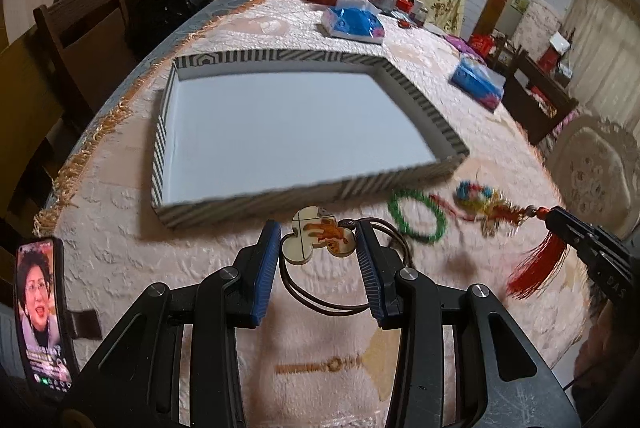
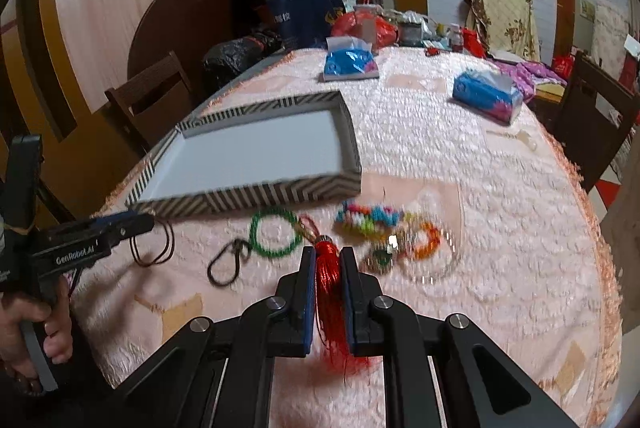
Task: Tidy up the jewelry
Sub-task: 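Lower the pendant into the striped box with the left tool while the right lowers the red knot in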
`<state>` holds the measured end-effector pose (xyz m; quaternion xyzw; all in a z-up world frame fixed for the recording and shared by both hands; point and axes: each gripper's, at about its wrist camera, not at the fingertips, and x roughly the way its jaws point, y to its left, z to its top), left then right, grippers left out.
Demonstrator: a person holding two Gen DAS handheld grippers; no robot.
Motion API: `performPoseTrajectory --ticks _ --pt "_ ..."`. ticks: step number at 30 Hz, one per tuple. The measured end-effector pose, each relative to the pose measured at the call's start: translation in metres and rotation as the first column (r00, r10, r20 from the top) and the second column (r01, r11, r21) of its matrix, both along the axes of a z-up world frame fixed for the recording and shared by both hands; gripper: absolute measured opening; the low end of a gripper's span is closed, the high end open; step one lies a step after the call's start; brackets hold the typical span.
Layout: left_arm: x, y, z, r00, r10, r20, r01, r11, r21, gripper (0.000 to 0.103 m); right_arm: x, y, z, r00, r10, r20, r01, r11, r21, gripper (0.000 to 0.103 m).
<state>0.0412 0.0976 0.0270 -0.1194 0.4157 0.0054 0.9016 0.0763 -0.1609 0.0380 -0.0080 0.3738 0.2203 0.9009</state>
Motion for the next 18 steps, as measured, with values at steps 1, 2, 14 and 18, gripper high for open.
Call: performPoseTrajectory --ticks 1,2,14,18 --pt "0.005 0.002 0.008 1.000 0.010 0.016 -0.010 1.000 0.018 0.038 0.004 0.002 0.003 1.000 0.004 0.008 -0.004 1.000 0.008 0.011" --pt "0.009 0.005 0.012 1.000 0.014 0.025 -0.015 1.000 0.027 0.038 0.011 0.005 0.009 1.000 0.011 0.021 -0.012 1.000 0.020 0.011" --pt "0.105 0.055 0.019 0.994 0.109 0.025 -0.110 0.993 0.044 0.038 0.087 0.048 0.076 0.992 0.088 0.093 -0.102 0.980 0.168 0.011" --pt "0.118 0.070 -0.011 0.986 0.155 -0.059 -0.153 0.987 0.039 0.038 0.113 0.066 0.067 0.994 0.094 0.058 -0.105 0.971 0.214 0.011"
